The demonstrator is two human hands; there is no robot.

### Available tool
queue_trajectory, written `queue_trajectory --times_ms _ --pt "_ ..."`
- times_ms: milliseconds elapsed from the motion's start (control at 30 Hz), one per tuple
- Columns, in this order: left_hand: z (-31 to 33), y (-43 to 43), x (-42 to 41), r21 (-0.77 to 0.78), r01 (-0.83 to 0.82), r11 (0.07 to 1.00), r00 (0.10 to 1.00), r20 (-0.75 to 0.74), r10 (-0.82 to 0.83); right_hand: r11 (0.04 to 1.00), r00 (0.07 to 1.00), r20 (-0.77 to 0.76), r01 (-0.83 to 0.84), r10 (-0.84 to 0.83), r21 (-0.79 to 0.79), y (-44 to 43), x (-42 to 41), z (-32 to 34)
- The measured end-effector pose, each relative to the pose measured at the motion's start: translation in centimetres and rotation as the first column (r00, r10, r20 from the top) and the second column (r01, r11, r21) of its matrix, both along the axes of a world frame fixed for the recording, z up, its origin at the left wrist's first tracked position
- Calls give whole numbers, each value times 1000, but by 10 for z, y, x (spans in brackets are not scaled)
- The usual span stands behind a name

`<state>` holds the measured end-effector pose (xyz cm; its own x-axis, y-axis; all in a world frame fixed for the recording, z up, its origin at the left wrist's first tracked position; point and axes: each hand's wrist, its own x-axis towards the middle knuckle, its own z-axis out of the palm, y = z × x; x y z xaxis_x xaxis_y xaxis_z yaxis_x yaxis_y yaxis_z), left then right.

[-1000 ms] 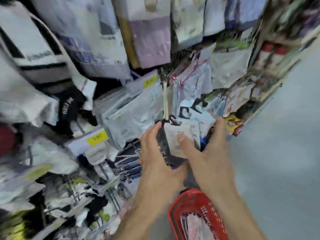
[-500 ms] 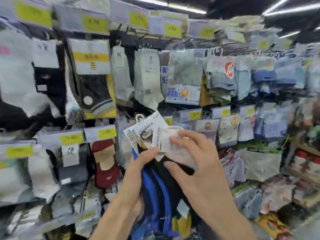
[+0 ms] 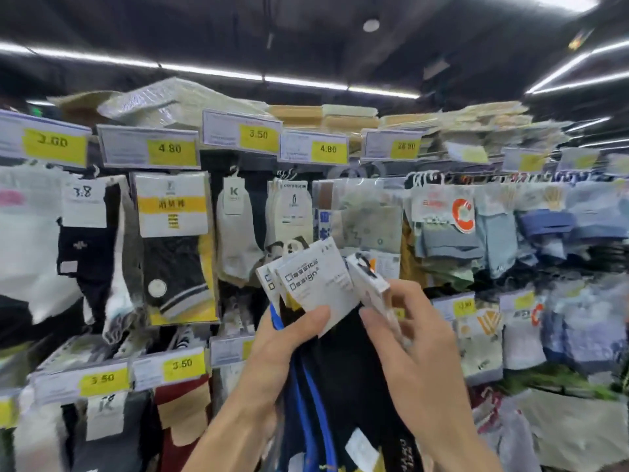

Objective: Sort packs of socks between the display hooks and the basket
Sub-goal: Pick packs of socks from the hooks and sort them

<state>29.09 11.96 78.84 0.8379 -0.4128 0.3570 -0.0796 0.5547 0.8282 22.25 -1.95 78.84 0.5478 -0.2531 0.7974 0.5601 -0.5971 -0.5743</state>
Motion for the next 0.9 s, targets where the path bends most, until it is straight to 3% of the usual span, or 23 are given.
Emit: queue_trajectory --times_ms 300,400,433,533,567,633,733,900 --pt "4 -9 39 4 -16 1000 991 -130 16 915 950 -37 -288 311 283 -55 85 41" --pt "3 5 43 -33 10 999 1000 23 -9 917 940 -84 -300 331 264 -52 127 63" --pt "6 10 48 -101 8 995 1000 -21 -10 917 937 -89 -307 338 253 -49 142 71" --pt "9 18 59 28 -91 995 996 14 91 930 937 -102 -308 333 201 -37 185 92" --pt "10 17 57 8 -87 996 996 11 87 927 933 -92 -326 347 186 -33 198 96" --pt "12 19 60 -7 -144 989 983 -115 143 925 933 -64 -341 355 168 -29 221 99" --pt "11 30 69 -31 -174 984 977 -133 168 936 936 -81 -330 341 125 -27 247 99" --pt "13 45 68 -36 -262 964 955 -152 254 972 957 -171 -229 233 44 -24 258 94"
